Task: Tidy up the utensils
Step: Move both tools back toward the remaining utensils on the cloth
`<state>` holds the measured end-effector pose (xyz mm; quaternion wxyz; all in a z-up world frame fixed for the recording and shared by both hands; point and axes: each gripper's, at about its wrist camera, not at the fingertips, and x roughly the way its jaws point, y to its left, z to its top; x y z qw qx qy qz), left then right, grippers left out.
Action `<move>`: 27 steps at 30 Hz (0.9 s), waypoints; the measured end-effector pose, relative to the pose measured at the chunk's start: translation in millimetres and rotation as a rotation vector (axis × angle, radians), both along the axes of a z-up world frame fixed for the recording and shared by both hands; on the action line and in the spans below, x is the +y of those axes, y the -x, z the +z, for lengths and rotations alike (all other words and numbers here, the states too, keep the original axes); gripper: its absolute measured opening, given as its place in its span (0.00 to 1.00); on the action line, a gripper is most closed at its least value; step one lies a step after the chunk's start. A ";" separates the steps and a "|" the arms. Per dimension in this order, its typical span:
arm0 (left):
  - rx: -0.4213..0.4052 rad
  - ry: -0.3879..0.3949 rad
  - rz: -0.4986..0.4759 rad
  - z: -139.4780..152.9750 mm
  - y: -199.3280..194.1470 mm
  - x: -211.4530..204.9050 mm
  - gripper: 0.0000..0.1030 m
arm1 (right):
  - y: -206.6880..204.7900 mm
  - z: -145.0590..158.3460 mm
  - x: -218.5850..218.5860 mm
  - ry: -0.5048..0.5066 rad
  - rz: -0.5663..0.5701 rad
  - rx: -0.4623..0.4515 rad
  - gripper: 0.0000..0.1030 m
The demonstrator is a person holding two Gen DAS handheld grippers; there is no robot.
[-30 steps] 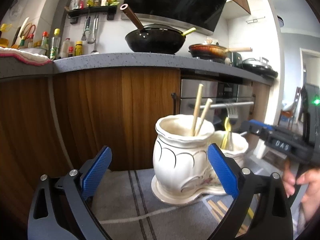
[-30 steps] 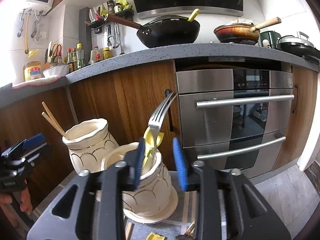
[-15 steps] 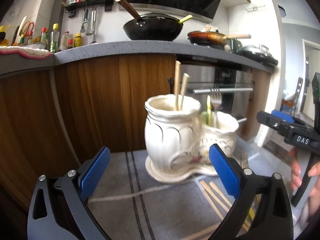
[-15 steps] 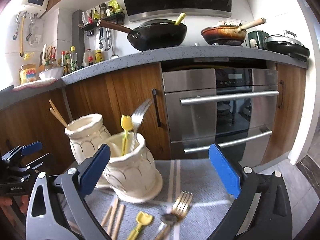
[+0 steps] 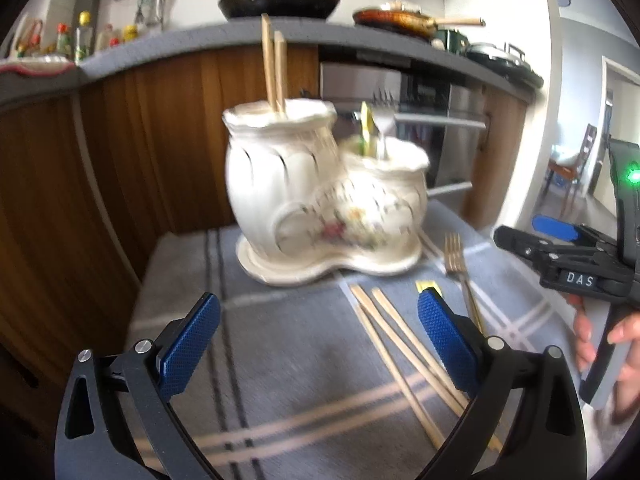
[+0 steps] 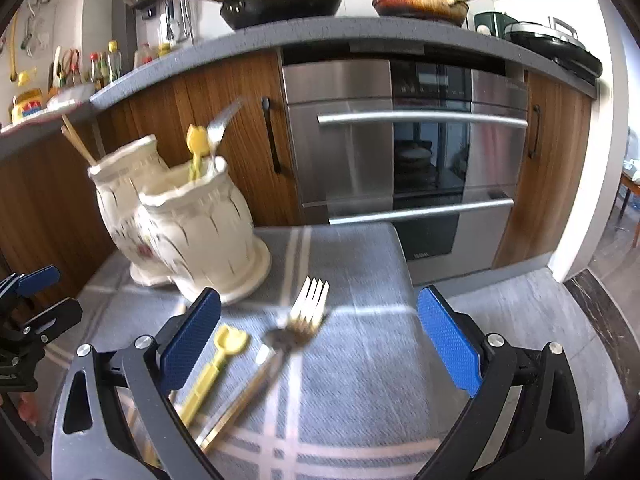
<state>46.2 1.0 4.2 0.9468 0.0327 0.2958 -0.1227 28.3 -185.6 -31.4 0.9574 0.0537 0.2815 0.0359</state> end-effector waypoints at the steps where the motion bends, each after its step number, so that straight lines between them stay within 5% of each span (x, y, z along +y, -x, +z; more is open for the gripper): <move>1: 0.037 0.000 -0.003 -5.8 -1.0 -3.4 0.95 | 0.9 -1.9 -2.5 -0.007 -0.007 0.012 0.95; 8: 0.144 -0.108 0.002 -28.4 -1.7 -21.6 0.95 | 7.1 -7.2 -14.3 -0.035 -0.024 0.041 0.95; 20: 0.277 -0.169 -0.013 -53.9 -9.7 -30.9 0.92 | 3.7 -14.2 2.6 0.013 0.056 0.102 0.94; 27: 0.289 -0.125 -0.061 -48.8 -10.1 -29.4 0.50 | 3.4 -15.2 7.0 0.025 0.074 0.110 0.94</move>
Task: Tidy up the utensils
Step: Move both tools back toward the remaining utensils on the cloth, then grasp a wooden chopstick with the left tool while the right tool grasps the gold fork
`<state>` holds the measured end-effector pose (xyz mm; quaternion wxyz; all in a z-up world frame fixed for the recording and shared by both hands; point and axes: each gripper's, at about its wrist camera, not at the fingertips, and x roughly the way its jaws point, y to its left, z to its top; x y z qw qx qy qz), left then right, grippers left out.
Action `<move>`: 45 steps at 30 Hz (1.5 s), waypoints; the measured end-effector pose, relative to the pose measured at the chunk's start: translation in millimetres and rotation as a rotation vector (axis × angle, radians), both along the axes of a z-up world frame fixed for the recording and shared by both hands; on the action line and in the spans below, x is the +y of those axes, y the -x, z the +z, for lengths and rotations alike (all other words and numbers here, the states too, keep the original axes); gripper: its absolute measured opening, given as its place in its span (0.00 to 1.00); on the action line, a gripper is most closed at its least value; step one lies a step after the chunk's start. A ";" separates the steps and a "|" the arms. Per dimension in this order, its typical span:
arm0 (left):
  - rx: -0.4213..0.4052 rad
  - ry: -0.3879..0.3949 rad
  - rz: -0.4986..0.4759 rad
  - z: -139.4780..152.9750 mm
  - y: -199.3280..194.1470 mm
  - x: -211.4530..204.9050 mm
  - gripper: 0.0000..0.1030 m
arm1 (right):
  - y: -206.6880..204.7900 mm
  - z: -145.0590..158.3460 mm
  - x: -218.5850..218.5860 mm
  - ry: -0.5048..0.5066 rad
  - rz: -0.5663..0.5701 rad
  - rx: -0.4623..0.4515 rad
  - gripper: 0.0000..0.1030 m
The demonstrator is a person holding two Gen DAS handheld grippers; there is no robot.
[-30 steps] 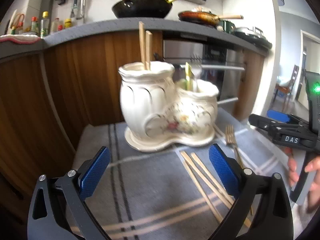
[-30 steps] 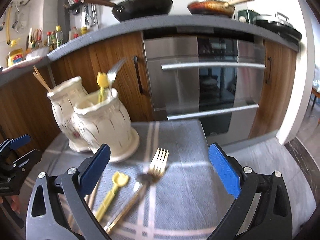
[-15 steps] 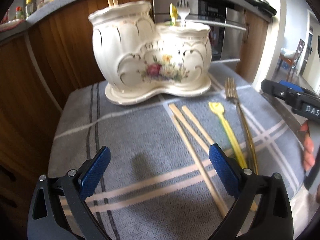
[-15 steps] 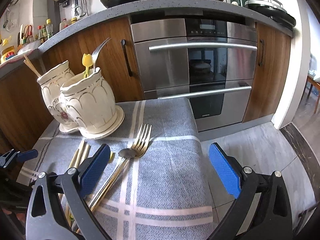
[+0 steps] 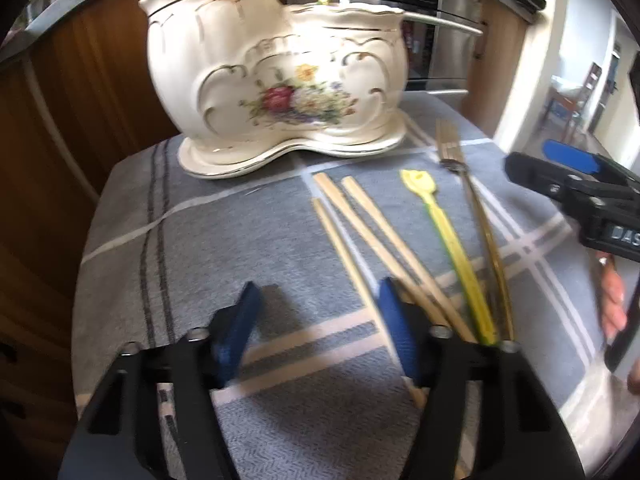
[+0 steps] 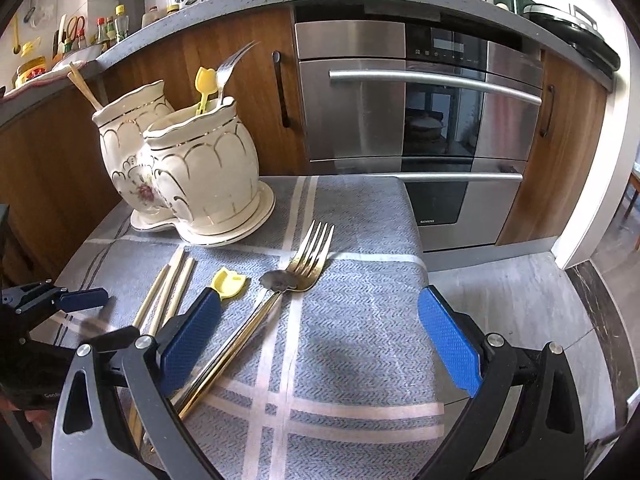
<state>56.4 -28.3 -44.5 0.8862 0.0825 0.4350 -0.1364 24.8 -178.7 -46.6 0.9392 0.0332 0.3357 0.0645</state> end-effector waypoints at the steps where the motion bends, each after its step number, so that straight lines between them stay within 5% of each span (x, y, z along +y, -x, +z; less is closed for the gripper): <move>1: -0.004 -0.005 -0.010 0.8 0.3 -1.7 0.45 | -0.2 -0.1 0.1 0.000 0.001 0.000 0.94; 6: -0.019 -0.033 -0.050 2.7 -1.1 -6.3 0.10 | 0.7 0.0 3.1 -0.005 0.014 -0.001 0.94; 11: -0.033 -0.038 -0.075 4.9 -0.7 -7.1 0.05 | 0.9 -0.8 8.7 0.000 0.031 0.001 0.94; 20: 0.010 -0.031 -0.070 4.8 0.9 0.9 0.08 | 0.5 -1.2 10.8 0.004 0.038 0.011 0.90; 23: 0.009 -0.027 -0.075 3.7 4.4 3.8 0.10 | -0.3 -3.5 12.8 -0.011 0.058 0.041 0.74; 25: 0.005 -0.032 -0.076 3.4 5.3 3.3 0.10 | -2.3 -6.9 14.3 -0.046 0.078 0.080 0.51; 28: -0.011 -0.061 -0.092 2.5 7.9 -0.3 0.05 | -3.1 -9.5 18.6 -0.065 0.097 0.104 0.32; 45: -0.007 -0.017 -0.116 2.5 7.7 4.2 0.05 | -24.3 -14.4 55.2 -0.018 0.096 0.167 0.23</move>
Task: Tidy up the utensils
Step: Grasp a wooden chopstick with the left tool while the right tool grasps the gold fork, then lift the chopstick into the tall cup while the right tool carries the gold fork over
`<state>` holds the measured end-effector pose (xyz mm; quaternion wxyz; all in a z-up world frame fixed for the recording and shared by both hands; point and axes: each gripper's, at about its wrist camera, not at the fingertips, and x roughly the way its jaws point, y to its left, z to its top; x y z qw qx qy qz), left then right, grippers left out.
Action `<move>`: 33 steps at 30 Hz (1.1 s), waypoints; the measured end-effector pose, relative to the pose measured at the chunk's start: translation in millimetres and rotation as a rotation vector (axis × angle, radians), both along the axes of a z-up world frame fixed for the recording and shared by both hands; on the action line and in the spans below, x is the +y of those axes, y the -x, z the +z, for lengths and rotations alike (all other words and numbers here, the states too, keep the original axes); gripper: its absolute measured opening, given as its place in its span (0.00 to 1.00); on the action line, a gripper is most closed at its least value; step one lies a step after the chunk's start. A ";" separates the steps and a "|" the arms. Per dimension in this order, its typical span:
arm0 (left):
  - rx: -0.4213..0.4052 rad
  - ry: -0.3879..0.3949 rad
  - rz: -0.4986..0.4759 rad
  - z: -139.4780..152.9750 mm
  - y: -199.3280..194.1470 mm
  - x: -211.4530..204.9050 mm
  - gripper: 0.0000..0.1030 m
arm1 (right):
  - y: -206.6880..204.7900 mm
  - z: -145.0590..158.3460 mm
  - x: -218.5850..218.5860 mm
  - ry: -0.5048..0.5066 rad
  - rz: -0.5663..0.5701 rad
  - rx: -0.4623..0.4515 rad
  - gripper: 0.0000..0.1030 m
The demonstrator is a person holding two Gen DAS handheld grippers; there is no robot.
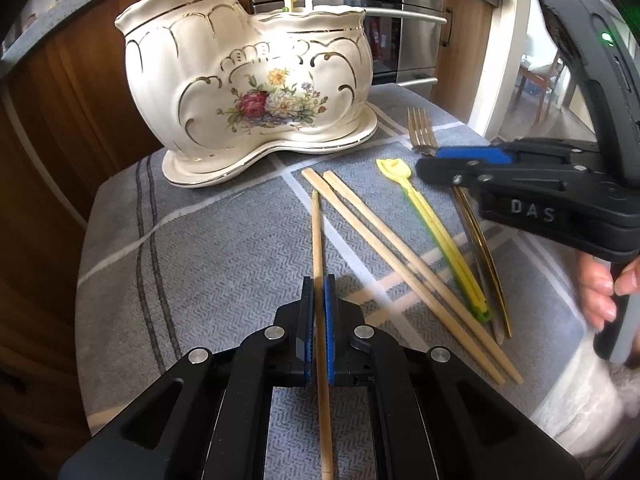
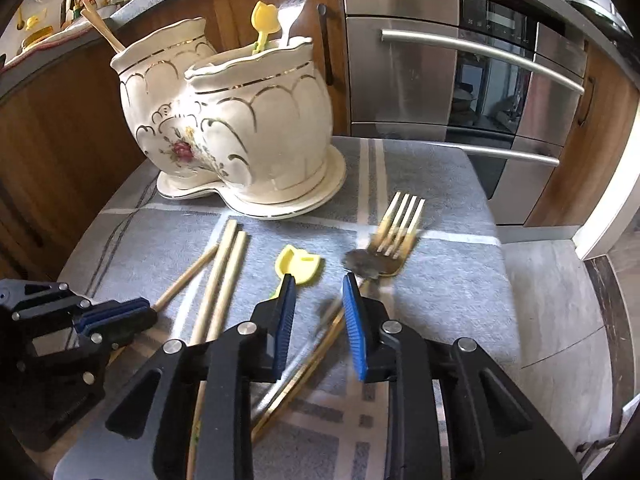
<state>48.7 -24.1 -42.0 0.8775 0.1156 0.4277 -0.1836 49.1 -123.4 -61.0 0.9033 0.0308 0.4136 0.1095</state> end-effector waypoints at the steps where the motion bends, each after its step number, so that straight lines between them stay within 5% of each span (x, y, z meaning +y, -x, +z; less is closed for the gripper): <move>1: 0.002 0.004 -0.001 0.1 -0.2 0.4 0.05 | 0.0 0.6 1.5 0.005 -0.005 0.000 0.23; 13: 0.000 0.012 -0.008 -0.9 -1.4 2.8 0.05 | 17.8 2.7 -4.6 0.119 -0.075 0.012 0.21; 23: -0.014 -0.004 -0.004 -1.9 -1.1 2.3 0.05 | -6.6 -8.2 -15.6 0.197 -0.109 0.066 0.21; 25: -0.018 -0.006 -0.003 -1.9 -0.9 1.9 0.05 | -14.7 -9.5 -16.9 0.189 -0.107 0.069 0.13; 33: -0.055 -0.023 0.007 -2.8 -2.7 3.3 0.05 | -5.6 -6.4 -23.7 0.192 -0.145 -0.039 0.05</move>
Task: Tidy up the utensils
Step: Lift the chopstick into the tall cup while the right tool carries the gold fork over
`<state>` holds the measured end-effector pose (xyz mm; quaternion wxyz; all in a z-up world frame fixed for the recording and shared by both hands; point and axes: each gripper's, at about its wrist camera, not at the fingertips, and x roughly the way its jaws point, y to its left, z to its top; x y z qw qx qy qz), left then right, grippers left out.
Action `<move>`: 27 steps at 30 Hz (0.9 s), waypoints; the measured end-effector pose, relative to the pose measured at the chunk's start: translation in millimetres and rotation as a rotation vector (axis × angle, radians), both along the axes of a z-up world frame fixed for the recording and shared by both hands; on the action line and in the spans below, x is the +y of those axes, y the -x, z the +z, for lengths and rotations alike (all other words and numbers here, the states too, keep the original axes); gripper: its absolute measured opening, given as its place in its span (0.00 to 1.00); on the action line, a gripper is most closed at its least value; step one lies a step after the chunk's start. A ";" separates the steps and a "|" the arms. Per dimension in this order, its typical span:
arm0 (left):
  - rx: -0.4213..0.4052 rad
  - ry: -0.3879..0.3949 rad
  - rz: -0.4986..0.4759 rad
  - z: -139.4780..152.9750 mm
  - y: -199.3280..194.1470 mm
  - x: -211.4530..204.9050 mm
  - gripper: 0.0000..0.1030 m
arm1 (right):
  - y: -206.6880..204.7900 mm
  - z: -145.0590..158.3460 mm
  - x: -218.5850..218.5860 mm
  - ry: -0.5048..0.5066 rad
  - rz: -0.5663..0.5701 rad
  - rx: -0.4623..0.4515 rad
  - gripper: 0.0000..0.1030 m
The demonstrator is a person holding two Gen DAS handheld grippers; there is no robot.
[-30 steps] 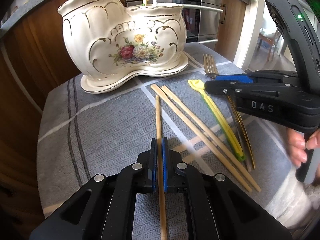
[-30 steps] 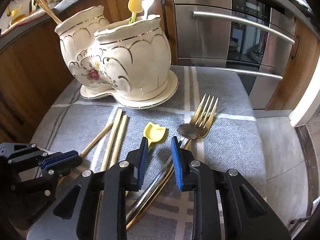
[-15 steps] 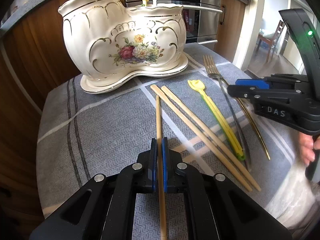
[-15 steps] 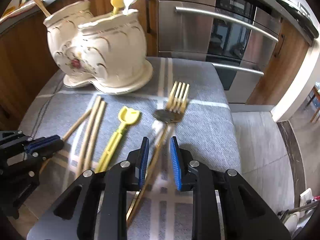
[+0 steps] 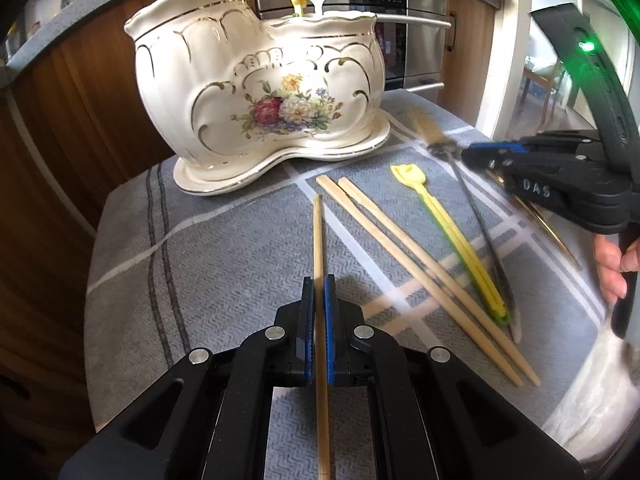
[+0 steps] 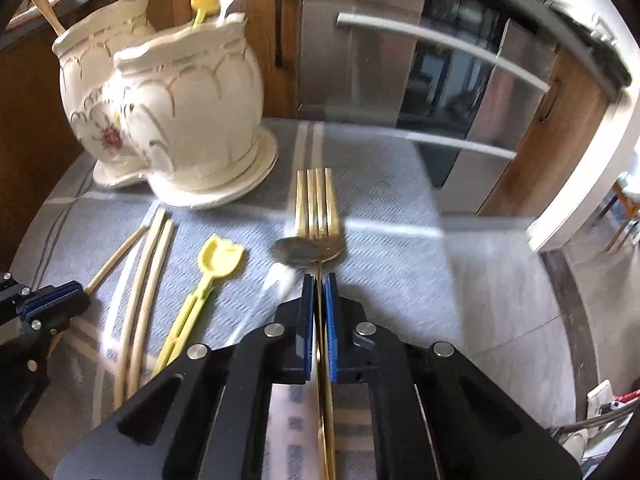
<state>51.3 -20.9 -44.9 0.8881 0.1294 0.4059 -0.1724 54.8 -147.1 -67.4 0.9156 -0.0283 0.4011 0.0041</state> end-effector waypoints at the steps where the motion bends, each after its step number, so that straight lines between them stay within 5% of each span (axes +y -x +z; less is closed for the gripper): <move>1: -0.004 -0.002 0.001 0.0 0.1 -0.2 0.05 | 2.0 1.5 -2.4 -0.010 -0.002 -0.020 0.05; 12: -0.118 0.129 -0.035 29.0 11.0 8.1 0.05 | 41.7 36.1 -12.2 -0.110 0.039 -0.252 0.05; 27: -0.422 0.242 -0.081 75.3 40.5 16.7 0.05 | 96.8 80.0 -30.2 -0.189 0.064 -0.604 0.05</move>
